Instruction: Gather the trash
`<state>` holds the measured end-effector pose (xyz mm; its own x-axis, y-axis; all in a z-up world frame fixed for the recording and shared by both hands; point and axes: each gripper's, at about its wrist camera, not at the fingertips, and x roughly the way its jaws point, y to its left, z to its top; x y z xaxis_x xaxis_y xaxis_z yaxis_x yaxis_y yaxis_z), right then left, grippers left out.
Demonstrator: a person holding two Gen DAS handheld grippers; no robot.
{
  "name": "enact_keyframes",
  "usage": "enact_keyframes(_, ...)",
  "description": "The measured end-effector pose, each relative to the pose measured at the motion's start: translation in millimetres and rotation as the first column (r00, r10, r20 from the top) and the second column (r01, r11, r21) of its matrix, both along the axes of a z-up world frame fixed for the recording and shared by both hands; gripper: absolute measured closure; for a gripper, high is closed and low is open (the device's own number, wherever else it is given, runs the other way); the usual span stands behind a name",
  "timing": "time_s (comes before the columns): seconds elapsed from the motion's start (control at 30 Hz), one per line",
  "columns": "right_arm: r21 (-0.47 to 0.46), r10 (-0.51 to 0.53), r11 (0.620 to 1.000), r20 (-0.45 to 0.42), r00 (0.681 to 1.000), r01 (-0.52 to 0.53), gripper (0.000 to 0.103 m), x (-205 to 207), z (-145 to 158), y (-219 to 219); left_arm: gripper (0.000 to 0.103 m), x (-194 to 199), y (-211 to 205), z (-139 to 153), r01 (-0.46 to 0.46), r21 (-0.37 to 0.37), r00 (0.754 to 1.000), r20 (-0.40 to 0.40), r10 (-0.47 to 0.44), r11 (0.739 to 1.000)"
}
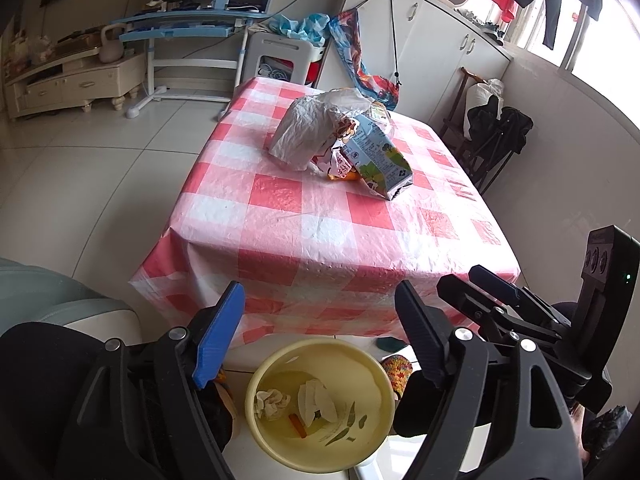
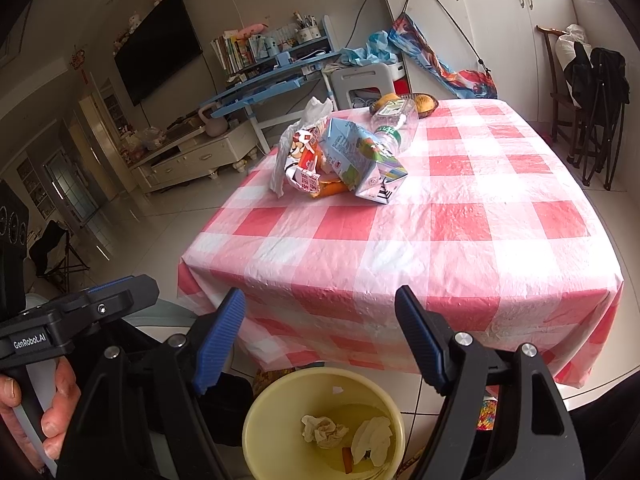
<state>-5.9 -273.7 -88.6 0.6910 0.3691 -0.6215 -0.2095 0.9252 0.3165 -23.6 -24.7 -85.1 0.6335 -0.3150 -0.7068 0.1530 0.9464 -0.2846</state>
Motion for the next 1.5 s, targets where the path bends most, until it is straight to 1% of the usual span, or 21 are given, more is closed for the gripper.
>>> enact_keyframes(0.63,-0.020,0.006,1.000,0.031,0.999,-0.005,0.029,0.6,4.9,6.1,0.029,3.3,4.4,0.2,-0.012,0.004,1.000,0.009,0.012,1.000)
enact_keyframes(1.13,-0.040,0.002,0.999,0.040,0.999,-0.001,0.029,-1.8,5.3,7.3,0.029,4.2,3.1,1.1,-0.014,-0.001,1.000,0.010,0.014,1.000)
enact_keyframes(1.5,-0.073,0.014,0.997,0.046,0.999,-0.011,0.029,-1.6,3.5,12.5,0.029,5.9,0.4,3.3,-0.018,-0.011,1.000,0.016,0.018,1.000)
